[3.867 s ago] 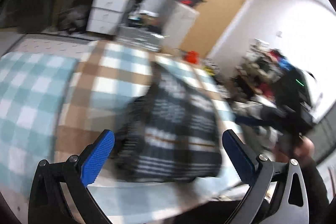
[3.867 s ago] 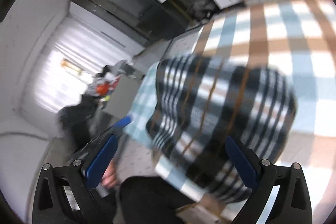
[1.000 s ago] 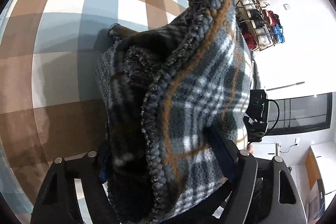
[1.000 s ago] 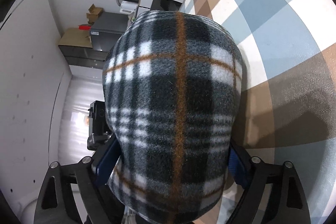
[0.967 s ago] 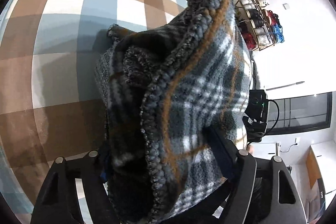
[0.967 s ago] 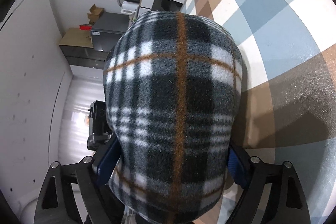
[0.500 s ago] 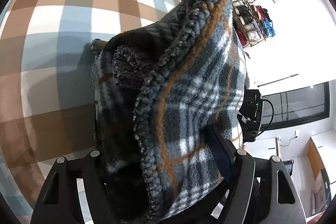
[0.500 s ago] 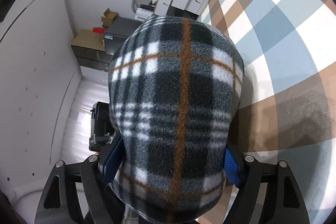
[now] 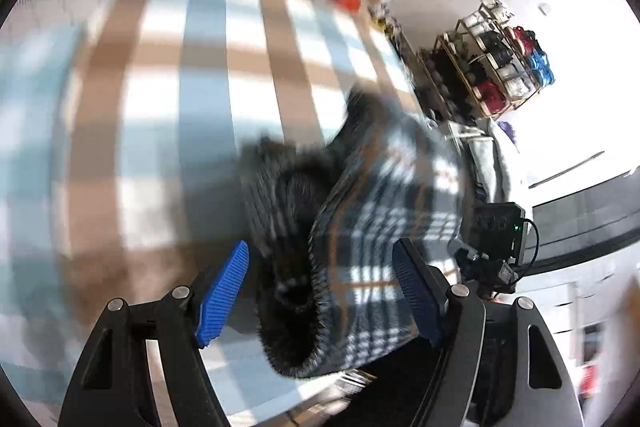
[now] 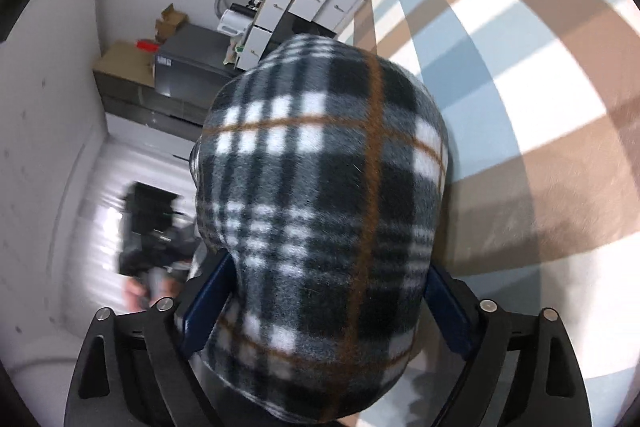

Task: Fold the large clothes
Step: 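Hold the folded cardigan bundle up with both grippers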

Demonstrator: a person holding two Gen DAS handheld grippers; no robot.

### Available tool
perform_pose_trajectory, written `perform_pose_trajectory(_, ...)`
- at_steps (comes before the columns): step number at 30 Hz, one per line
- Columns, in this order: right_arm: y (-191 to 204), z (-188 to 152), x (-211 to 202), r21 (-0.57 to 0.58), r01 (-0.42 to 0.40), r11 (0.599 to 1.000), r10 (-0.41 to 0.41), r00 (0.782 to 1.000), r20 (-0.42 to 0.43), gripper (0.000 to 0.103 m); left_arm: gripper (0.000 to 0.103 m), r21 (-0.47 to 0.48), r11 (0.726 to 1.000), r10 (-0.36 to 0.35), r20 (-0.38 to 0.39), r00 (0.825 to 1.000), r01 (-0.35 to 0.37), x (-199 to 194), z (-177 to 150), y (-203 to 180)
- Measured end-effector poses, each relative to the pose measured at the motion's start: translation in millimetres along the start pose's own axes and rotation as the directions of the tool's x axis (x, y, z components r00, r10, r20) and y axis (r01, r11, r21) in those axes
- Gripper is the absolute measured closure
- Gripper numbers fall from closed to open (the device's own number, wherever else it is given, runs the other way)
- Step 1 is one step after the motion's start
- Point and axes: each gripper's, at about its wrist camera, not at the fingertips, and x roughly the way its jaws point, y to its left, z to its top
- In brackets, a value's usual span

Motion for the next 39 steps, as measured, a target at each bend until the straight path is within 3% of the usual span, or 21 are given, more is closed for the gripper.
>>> perform_pose_trajectory(3, 8.5, 0.1, -3.4, -0.049, 0.042, 0.998, -0.041, 0.999, 0.013, 0.004, 0.032, 0.129, 0.990, 0.040, 0.068, 0.997, -0.049, -25.0, 14.5, -45.4)
perform_pose_trajectory(6, 11.7, -3.2, -6.8, -0.071, 0.079, 0.994, -0.077, 0.997, 0.023, 0.001, 0.032, 0.240, 0.965, 0.098, 0.045, 0.994, -0.106, -7.6, 30.0, -87.7)
perform_pose_trajectory(8, 18.6, -1.4, -6.3, -0.081, 0.095, 0.992, -0.093, 0.995, 0.030, 0.001, 0.032, 0.273, 0.955, 0.125, -0.019, 0.992, -0.115, 14.7, 37.0, -91.3)
perform_pose_trajectory(10, 22.2, -3.7, -7.7, -0.102, 0.112, 0.988, -0.108, 0.993, 0.039, 0.001, 0.032, 0.254, 0.964, 0.103, -0.091, 0.991, -0.077, 32.8, 41.5, -78.0)
perform_pose_trajectory(13, 20.6, -5.7, -9.5, -0.095, 0.108, 0.990, -0.105, 0.994, 0.036, 0.001, 0.032, 0.118, 0.993, 0.049, -0.177, 0.983, -0.028, 68.6, 52.8, -47.4)
perform_pose_trajectory(17, 28.7, 7.2, 2.5, -0.064, 0.077, 0.995, -0.077, 0.997, 0.005, 0.000, 0.033, 0.012, 0.997, 0.077, -0.245, 0.966, -0.077, 108.8, 56.8, -27.5)
perform_pose_trajectory(21, 30.3, 9.8, 8.1, -0.088, 0.079, 0.993, -0.080, 0.997, -0.010, 0.000, 0.033, -0.084, 0.996, 0.003, -0.234, 0.972, -0.023, 122.9, 53.6, -0.4)
perform_pose_trajectory(28, 20.3, 14.5, 14.9, -0.023, 0.019, 1.000, -0.020, 0.999, -0.050, 0.000, 0.032, -0.140, 0.988, -0.093, -0.192, 0.977, 0.066, 119.0, 43.5, 17.1)
perform_pose_trajectory(33, 20.4, 12.2, 13.2, -0.009, 0.013, 1.000, -0.013, 0.999, -0.046, 0.000, 0.031, -0.092, 0.995, -0.057, -0.159, 0.986, 0.043, 74.4, 38.7, -4.0)
perform_pose_trajectory(35, 19.1, 11.6, 10.8, -0.008, 0.018, 1.000, -0.018, 0.999, -0.044, 0.000, 0.031, -0.046, 0.999, -0.011, -0.165, 0.986, 0.004, 69.6, 32.8, -6.6)
perform_pose_trajectory(39, 19.9, 11.3, 10.5, -0.004, 0.020, 1.000, -0.020, 0.999, -0.042, 0.000, 0.031, 0.014, 0.988, 0.154, -0.258, 0.954, -0.156, 78.5, 3.2, 10.7)
